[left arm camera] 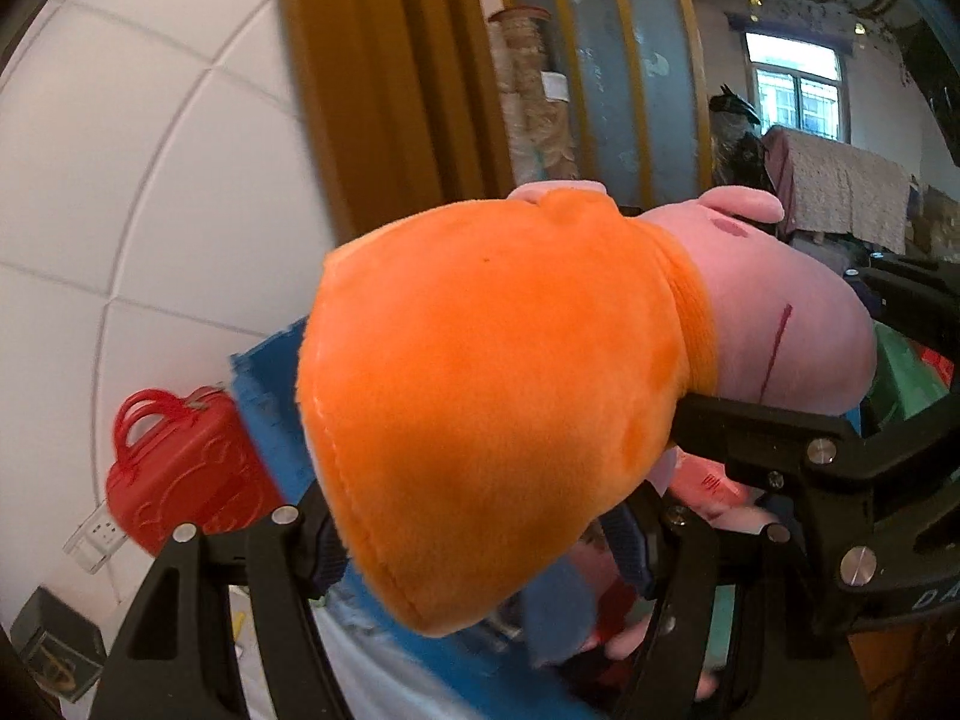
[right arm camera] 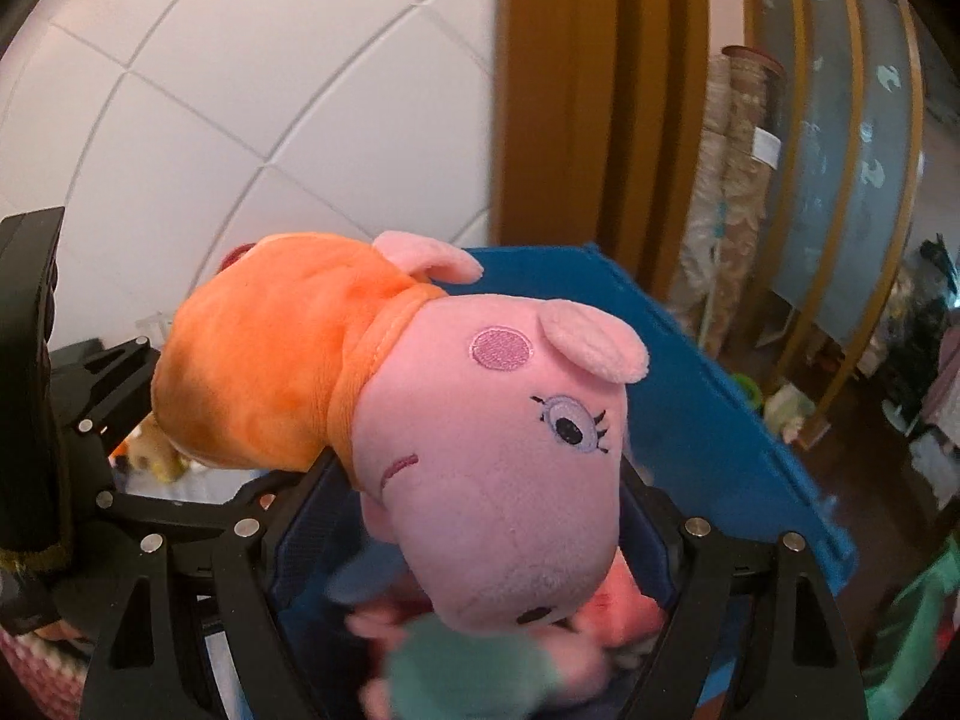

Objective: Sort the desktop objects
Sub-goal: 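Lift and carry the orange-shirted pig plush with both tools over the crate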

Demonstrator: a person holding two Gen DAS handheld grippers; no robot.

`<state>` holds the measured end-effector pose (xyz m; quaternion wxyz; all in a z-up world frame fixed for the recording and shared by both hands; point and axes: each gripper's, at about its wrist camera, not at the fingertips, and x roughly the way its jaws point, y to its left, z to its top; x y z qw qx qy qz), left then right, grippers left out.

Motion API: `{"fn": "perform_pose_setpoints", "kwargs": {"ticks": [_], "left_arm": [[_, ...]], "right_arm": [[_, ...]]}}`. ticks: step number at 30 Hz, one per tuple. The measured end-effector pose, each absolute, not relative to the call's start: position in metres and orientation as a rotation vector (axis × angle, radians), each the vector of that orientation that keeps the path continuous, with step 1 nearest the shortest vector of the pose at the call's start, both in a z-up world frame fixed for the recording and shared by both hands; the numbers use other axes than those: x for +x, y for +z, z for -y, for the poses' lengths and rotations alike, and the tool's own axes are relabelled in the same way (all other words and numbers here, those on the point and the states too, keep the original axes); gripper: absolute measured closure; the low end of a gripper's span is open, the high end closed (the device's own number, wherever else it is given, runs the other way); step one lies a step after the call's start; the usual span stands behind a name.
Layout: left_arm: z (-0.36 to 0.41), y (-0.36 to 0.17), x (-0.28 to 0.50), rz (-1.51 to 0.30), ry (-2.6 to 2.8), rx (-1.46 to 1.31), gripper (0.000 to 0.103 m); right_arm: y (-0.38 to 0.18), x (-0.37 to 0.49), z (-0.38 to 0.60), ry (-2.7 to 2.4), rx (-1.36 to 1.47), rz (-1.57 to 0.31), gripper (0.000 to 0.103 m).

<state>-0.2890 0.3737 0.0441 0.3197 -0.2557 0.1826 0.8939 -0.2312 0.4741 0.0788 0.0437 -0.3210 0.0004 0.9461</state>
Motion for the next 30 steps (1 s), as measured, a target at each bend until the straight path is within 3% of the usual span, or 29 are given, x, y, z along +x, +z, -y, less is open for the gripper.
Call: {"fn": "perform_pose_setpoints", "kwargs": {"ticks": [10, 30], "left_arm": [[-0.445, 0.023, -0.302, -0.562, 2.297, -0.780, 0.035], [-0.465, 0.009, -0.305, -0.627, 2.291, -0.885, 0.028]], "right_arm": [[0.054, -0.246, -0.556, 2.872, -1.061, -0.068, 0.019], [0.031, -0.264, -0.581, 2.874, -1.098, -0.135, 0.010]]}}
